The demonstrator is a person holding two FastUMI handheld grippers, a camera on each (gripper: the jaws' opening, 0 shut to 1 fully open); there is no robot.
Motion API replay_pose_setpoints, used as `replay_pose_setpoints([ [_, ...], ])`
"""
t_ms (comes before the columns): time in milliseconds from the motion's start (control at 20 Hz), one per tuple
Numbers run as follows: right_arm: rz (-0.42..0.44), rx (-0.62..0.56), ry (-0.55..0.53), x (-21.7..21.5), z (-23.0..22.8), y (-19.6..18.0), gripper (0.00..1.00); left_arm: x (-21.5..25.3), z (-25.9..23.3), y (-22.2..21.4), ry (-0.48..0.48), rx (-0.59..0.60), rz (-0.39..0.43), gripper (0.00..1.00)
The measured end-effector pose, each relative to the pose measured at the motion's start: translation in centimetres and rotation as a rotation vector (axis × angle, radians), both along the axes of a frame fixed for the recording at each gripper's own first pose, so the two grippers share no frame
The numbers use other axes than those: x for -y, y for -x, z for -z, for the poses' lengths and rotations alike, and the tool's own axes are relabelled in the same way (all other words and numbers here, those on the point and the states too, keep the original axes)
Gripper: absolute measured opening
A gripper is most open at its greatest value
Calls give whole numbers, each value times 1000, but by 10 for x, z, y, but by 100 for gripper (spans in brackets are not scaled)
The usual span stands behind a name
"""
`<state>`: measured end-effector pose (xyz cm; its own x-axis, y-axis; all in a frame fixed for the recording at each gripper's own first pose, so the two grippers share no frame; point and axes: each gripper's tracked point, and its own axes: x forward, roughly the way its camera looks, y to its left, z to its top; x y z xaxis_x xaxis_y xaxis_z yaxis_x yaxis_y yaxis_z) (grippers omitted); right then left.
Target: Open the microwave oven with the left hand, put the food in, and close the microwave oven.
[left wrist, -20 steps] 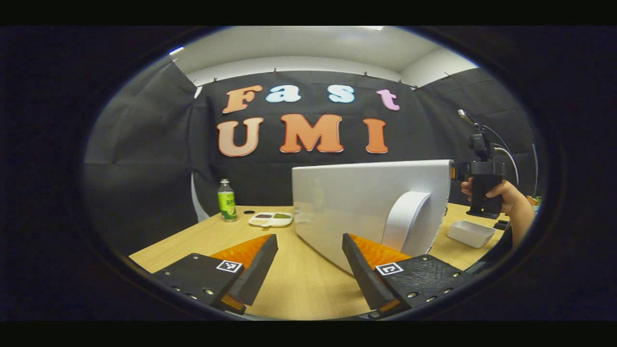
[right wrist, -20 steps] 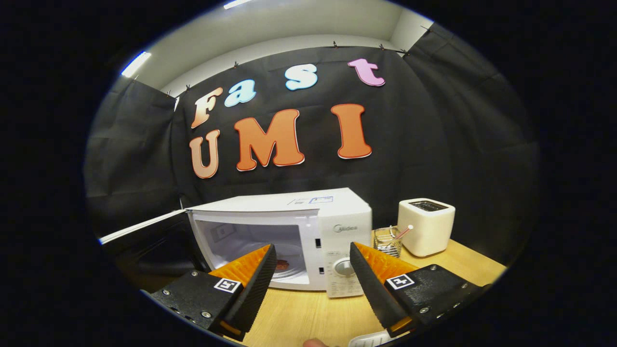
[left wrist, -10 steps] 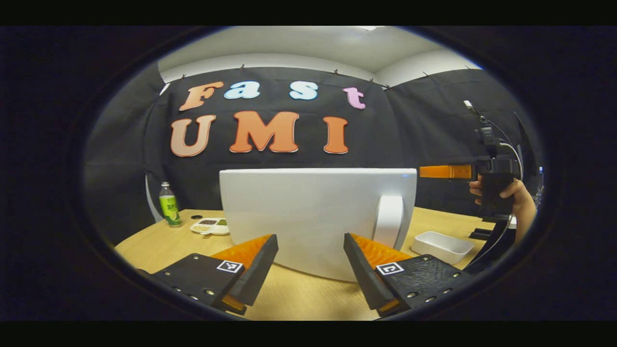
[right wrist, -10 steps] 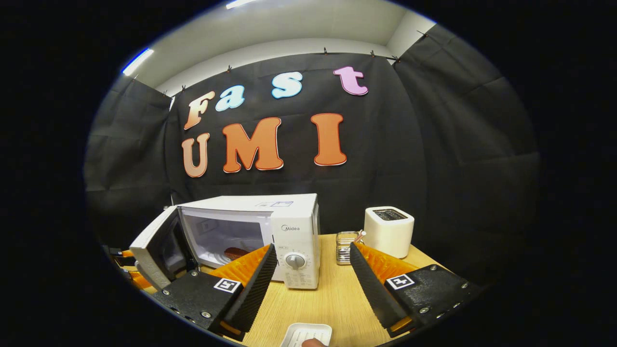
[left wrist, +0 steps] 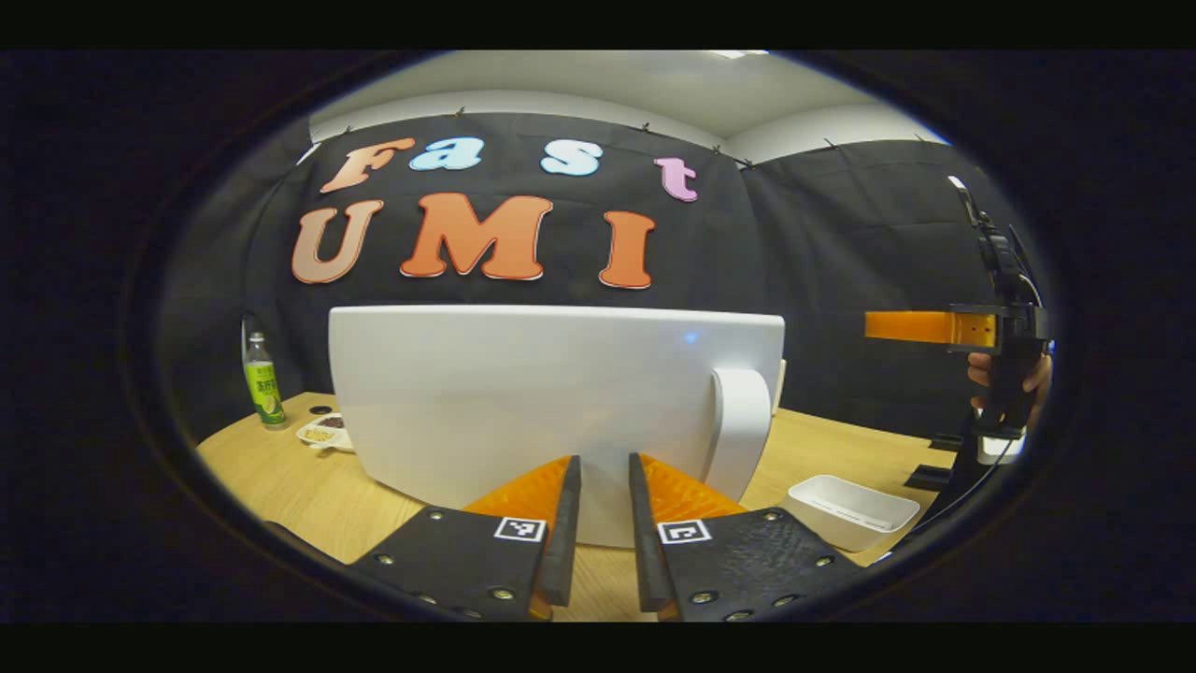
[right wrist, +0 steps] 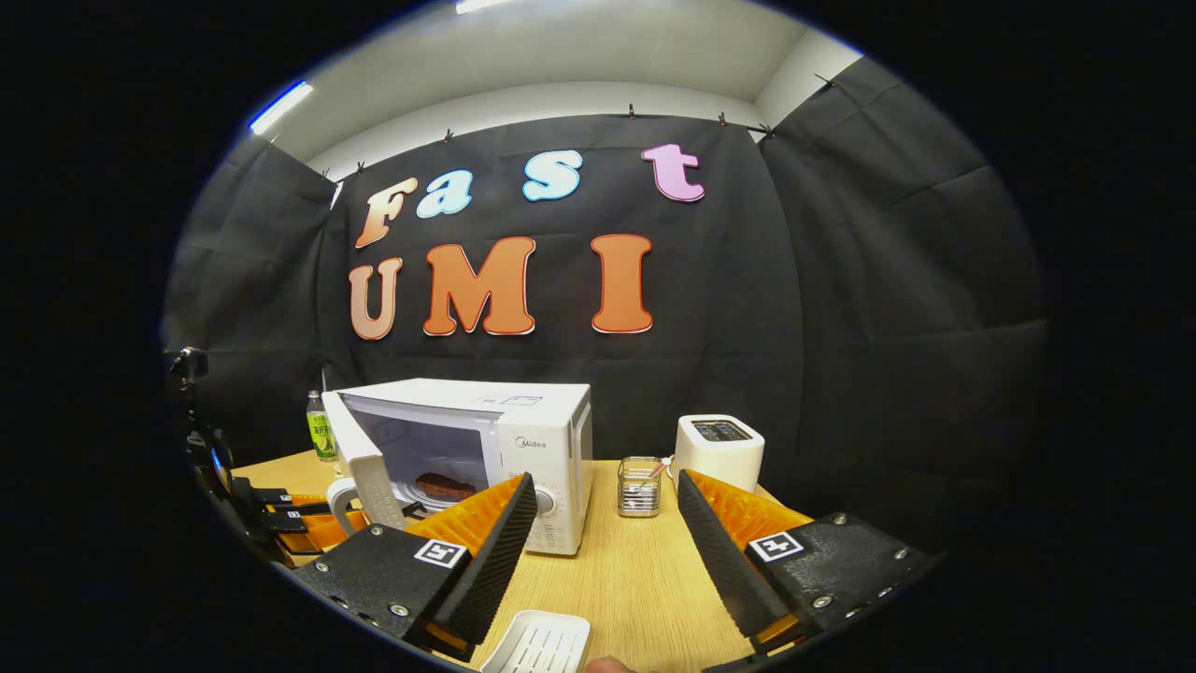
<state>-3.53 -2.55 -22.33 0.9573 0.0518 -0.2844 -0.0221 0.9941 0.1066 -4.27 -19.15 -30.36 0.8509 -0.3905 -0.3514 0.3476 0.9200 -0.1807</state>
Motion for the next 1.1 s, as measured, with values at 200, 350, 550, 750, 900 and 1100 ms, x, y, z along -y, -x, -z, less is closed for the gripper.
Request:
replay_pose_setpoints([
  [200, 35, 4, -9, 15, -1, 4, 94, 14, 7, -16, -31, 8, 7, 17],
  [350, 61, 1, -2, 26, -1, 7, 94, 21, 18, -37, -43, -8, -22, 15],
  [550, 73, 9, 20, 35, -5, 15, 94, 30, 34, -64, -53, -30, -41, 18],
  [750, 98, 2, 58, 51, -4, 20, 94, 34, 44, -90, -81, -21, -58, 15],
  [900, 105, 1, 67, 54, -7, 22, 94, 36, 50, -107, -98, -11, -70, 18],
  [1100, 99, 4, 74, 53, -8, 19, 94, 46, 53, -107, -109, -2, -61, 5],
])
